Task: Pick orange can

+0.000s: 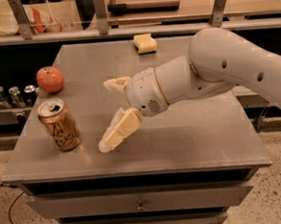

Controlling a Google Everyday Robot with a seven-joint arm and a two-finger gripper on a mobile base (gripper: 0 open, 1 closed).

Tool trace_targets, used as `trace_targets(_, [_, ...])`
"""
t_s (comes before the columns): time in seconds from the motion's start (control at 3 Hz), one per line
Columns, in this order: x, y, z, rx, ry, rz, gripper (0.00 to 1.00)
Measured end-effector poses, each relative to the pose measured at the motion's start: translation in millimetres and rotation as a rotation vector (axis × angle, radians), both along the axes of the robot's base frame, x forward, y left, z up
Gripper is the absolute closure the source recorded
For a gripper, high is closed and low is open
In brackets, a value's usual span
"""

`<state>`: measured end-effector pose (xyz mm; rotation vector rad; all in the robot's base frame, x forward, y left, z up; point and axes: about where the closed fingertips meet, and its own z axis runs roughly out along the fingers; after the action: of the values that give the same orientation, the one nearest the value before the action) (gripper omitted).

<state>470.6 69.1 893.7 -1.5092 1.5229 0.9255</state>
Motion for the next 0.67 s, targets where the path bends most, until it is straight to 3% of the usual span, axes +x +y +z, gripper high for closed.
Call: trace_targets(0.67, [-7.2, 70.3, -14.0, 0.198, -0.011, 0.041, 0.00])
